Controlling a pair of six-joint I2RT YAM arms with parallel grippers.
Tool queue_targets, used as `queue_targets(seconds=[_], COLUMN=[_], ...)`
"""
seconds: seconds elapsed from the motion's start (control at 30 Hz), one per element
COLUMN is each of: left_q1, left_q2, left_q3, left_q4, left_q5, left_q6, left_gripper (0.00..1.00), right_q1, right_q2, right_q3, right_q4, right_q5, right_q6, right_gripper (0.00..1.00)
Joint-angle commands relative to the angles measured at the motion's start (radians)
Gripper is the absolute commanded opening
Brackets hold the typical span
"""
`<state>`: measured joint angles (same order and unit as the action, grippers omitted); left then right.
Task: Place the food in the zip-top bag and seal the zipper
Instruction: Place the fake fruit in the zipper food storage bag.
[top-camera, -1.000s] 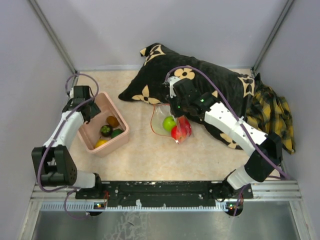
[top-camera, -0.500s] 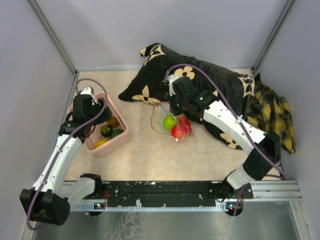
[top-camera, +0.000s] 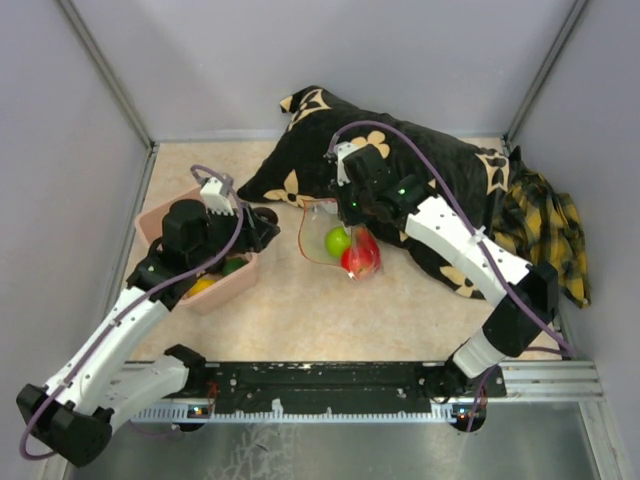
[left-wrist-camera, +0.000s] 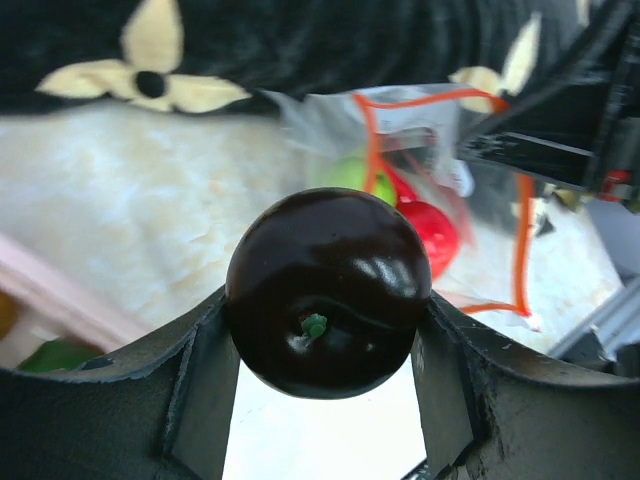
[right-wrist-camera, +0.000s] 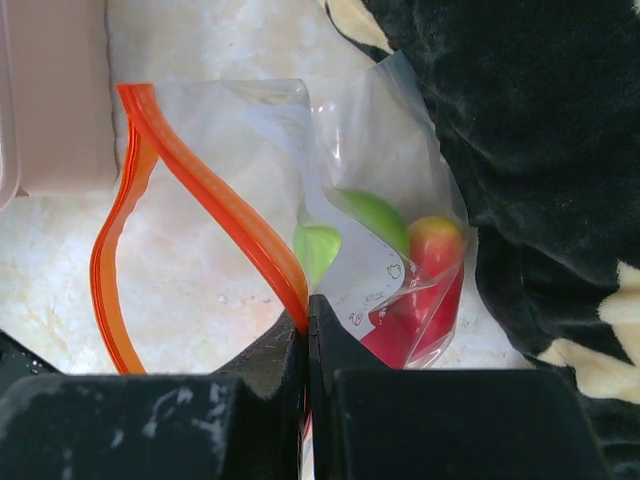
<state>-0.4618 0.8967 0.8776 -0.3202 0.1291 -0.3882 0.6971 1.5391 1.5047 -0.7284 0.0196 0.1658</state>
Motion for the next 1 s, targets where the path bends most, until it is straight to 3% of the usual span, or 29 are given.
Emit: queue_targets(seconds=[0.0,0.2,0.57,0.67,0.97], left_q1=[-0.087,-0.215,-0.258,-0.259,-0.261], left_q2=[0.035,0.151,0.361,0.407,0.484], left_q3=[0.018,0.045,0.127,0.154,0.202], left_q4=[0.154,0.260,0.289,0.264,0.146], left_q5=[0.082,0.066,0.013,-0.002,-0.104], left_q6=[-0.047,-0.055,-0.028,-0.024,-0.049], left_gripper=[0.41,0.41,0.46,0.56,0.73], right_q1=[-0.003,0.000,0.001,0.002,0.001], right_q2=[0.010,0.010,-0.014,-0.020,-0.035], right_q3=[0.067,0.067,0.062,0.056,0.045], right_q4=[0.025,0.024,0.017,0.019,0.039], right_q5=[-0.006,-0.021,-0.051,-0.061,-0.068], right_q6=[0.011,0.014,0.012,0.014,0.019], right_gripper=[0.00,0.00,0.00,0.00,0.00])
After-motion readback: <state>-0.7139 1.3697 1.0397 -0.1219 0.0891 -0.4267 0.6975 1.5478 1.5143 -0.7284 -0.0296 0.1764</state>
